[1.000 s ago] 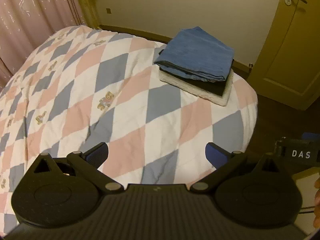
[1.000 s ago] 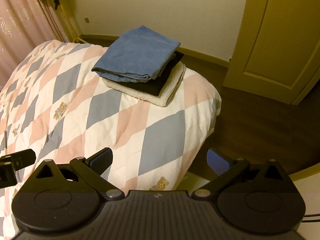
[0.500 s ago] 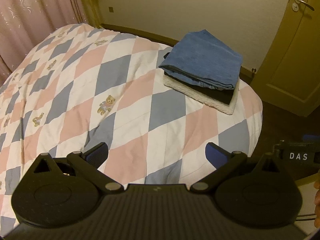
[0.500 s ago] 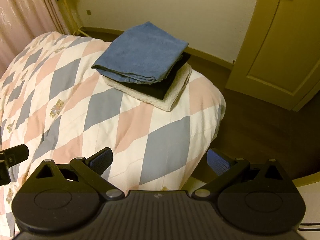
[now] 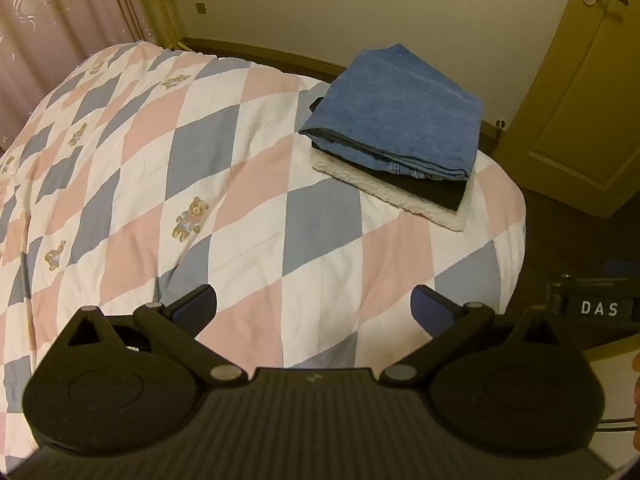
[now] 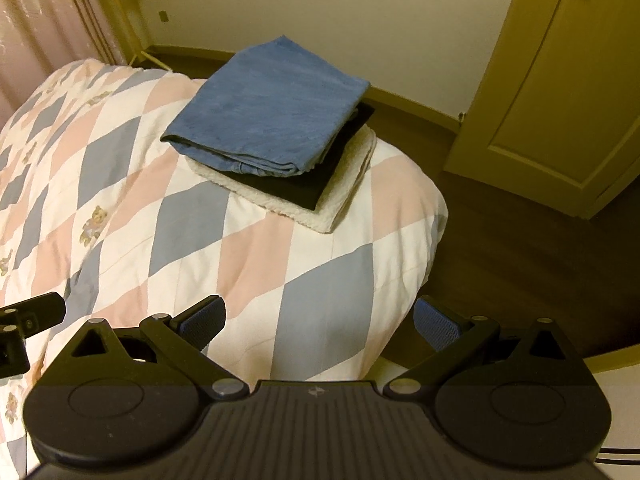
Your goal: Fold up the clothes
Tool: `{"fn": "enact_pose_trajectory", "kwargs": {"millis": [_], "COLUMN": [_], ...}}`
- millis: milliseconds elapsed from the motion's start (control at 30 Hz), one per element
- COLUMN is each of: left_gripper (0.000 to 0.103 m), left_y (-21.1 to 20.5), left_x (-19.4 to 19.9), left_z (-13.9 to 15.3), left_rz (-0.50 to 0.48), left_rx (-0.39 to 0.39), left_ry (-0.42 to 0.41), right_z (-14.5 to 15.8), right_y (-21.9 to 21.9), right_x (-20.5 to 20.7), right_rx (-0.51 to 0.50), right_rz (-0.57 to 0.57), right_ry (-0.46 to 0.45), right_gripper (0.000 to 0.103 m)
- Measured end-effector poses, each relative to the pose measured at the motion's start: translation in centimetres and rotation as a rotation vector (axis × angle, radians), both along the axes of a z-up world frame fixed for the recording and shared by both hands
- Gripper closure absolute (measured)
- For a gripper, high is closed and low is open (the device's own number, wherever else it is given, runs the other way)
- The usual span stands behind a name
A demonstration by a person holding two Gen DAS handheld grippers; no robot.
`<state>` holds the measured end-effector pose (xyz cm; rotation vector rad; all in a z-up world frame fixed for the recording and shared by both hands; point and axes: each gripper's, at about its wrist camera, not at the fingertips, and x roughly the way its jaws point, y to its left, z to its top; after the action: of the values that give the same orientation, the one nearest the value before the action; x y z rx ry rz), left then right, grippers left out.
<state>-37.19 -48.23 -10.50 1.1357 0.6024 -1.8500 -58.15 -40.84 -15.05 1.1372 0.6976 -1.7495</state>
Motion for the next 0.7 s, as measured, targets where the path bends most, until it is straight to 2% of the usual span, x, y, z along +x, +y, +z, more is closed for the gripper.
{"fn": "enact_pose_trajectory", "kwargs": {"millis": [367, 700], "left_gripper": [0.001, 0.001], "left_y": [-1.0, 0.2], "left_x": [-2.0, -3.7], "left_z": [0.6, 0.7], "left_rz": [-0.024, -0.078], "left_rx": [-0.011, -0.023], "left_ry": [0.016, 0.017], "right_z": [0.4, 1.0], "right_y": [-2.0, -0.5], "right_x": [-1.6, -2.8], "right_rx": [-0.019, -0.043], "right_rz": [0.0, -0.046], "right_ry": [0.004, 0.012], "right_gripper": [0.0, 0.0]}}
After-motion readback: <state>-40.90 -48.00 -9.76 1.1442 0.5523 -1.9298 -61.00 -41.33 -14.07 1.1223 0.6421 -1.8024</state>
